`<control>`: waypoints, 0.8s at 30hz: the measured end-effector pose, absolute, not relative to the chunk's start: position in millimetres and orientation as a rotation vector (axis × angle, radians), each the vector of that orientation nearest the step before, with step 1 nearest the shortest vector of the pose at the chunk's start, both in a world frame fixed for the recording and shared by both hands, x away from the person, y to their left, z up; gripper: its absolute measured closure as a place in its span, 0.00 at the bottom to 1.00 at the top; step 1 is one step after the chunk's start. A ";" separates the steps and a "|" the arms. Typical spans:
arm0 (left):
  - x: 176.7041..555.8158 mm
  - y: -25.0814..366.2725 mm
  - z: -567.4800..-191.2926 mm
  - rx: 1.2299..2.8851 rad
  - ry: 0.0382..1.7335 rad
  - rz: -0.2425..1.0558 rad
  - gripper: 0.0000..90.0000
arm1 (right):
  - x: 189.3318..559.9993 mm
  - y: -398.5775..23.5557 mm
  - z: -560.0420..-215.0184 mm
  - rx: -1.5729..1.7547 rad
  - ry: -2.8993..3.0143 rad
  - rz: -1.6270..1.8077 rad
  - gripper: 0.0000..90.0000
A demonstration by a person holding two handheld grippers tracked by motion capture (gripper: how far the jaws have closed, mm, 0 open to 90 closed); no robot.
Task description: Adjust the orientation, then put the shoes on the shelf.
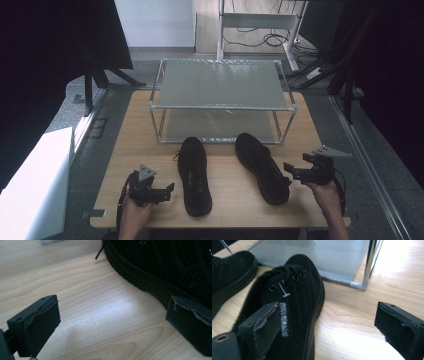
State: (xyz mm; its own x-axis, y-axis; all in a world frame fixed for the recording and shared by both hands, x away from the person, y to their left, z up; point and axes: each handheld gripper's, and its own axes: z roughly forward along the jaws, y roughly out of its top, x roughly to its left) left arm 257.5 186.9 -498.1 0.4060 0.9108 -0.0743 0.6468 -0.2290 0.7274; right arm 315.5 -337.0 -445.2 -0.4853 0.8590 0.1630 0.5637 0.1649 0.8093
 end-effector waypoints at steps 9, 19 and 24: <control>254.5 179.7 -485.5 1.942 1.337 0.473 0.00 | 313.8 -335.1 -438.6 1.329 2.134 1.280 0.07; 255.6 153.7 -468.7 1.871 1.310 0.431 0.00 | 324.2 -319.2 -440.9 1.315 2.194 1.371 0.11; 259.7 135.7 -465.2 1.901 1.285 0.432 0.00 | 332.2 -308.9 -447.9 1.298 2.246 1.367 0.13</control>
